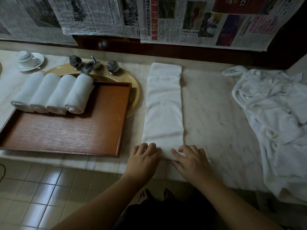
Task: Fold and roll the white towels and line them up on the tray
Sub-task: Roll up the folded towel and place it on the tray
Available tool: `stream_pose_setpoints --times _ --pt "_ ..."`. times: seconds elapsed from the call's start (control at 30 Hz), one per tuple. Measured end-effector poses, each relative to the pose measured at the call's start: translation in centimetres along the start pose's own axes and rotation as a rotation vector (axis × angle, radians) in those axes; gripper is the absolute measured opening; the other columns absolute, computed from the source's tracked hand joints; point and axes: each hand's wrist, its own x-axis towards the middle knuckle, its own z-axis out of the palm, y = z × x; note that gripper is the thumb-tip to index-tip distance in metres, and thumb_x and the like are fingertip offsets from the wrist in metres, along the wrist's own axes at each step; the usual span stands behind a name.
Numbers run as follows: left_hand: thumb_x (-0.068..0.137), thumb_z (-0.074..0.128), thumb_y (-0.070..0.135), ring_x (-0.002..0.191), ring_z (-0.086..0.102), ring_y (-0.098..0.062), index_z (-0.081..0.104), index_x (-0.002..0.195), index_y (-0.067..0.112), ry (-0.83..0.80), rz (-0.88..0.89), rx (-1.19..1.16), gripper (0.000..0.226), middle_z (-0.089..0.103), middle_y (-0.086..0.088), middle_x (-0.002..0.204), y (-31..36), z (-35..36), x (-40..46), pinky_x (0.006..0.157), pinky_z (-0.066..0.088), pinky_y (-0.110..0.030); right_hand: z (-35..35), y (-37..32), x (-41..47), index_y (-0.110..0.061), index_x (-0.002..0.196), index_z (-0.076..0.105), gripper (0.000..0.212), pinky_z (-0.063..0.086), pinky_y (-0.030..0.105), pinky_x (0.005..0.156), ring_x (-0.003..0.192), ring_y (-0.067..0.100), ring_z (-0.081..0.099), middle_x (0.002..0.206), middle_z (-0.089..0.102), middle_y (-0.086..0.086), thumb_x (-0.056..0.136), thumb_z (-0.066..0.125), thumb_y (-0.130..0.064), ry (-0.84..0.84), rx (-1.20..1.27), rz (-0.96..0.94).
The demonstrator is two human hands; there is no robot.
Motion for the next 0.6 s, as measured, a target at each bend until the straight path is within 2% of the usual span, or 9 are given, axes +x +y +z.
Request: stream_pose_setpoints --times 0.07,0.17,0.3,0.4,0.47,0.53,0.6 --pt "0.100 0.059 0.039 0.103 0.056 -0.023 0.070 0.127 0.021 -0.012 0.045 -0.005 0.034 0.061 0.004 0.119 -0.6 0.3 -0.1 0.087 0.039 -0.038 0.2 0.3 0.0 -0.027 0.126 0.073 0.042 0.042 0.037 0.068 0.091 0.024 0.058 0.108 0.065 -0.004 0.090 0.065 -0.047 0.007 -0.023 -0.008" --pt "0.100 0.054 0.039 0.104 0.058 -0.024 0.071 0.125 0.023 -0.032 -0.012 -0.056 0.035 0.066 0.005 0.117 -1.2 0.7 0.6 0.084 0.044 -0.038 0.4 0.6 0.5 -0.027 0.124 0.074 0.040 0.045 0.039 0.067 0.086 0.025 0.057 0.102 0.063 -0.006 0.091 0.059 -0.043 0.017 0.051 0.029" --pt "0.099 0.049 0.048 0.106 0.056 -0.021 0.074 0.123 0.031 -0.099 -0.176 -0.233 0.038 0.069 0.012 0.116 -1.6 0.4 1.4 0.074 0.044 -0.035 0.7 1.2 0.9 -0.029 0.129 0.072 0.043 0.048 0.035 0.080 0.091 0.018 0.050 0.098 0.051 -0.009 0.098 0.052 -0.051 -0.065 0.341 0.194" --pt "0.102 0.046 0.056 0.108 0.053 -0.017 0.072 0.123 0.037 -0.187 -0.273 -0.351 0.039 0.070 0.016 0.118 -1.9 0.0 1.6 0.083 0.048 -0.037 1.1 1.2 0.9 -0.031 0.128 0.073 0.036 0.042 0.028 0.088 0.093 0.010 0.046 0.096 0.039 -0.016 0.099 0.060 -0.048 -0.143 0.544 0.373" --pt "0.103 0.052 0.052 0.109 0.053 -0.015 0.069 0.122 0.036 -0.213 -0.377 -0.482 0.030 0.069 0.017 0.116 -1.7 -0.4 1.4 0.089 0.048 -0.038 1.0 1.0 1.0 -0.030 0.121 0.076 0.026 0.040 0.027 0.086 0.091 0.010 0.049 0.094 0.043 -0.015 0.098 0.067 -0.041 -0.190 0.598 0.447" --pt "0.101 0.061 0.046 0.107 0.052 -0.010 0.063 0.118 0.035 -0.168 -0.489 -0.612 0.020 0.066 0.021 0.110 -1.1 -1.0 1.1 0.087 0.048 -0.035 0.7 0.8 1.0 -0.032 0.105 0.075 0.015 0.041 0.028 0.080 0.084 0.010 0.054 0.091 0.053 -0.010 0.093 0.073 -0.042 -0.187 0.666 0.539" --pt "0.096 0.070 0.045 0.100 0.054 -0.004 0.062 0.104 0.036 -0.078 -0.592 -0.663 0.015 0.064 0.021 0.103 -0.6 -1.2 0.8 0.081 0.049 -0.030 0.3 0.7 1.1 -0.034 0.093 0.065 0.020 0.044 0.031 0.071 0.075 0.012 0.057 0.086 0.057 -0.008 0.086 0.081 -0.043 -0.136 0.810 0.667"
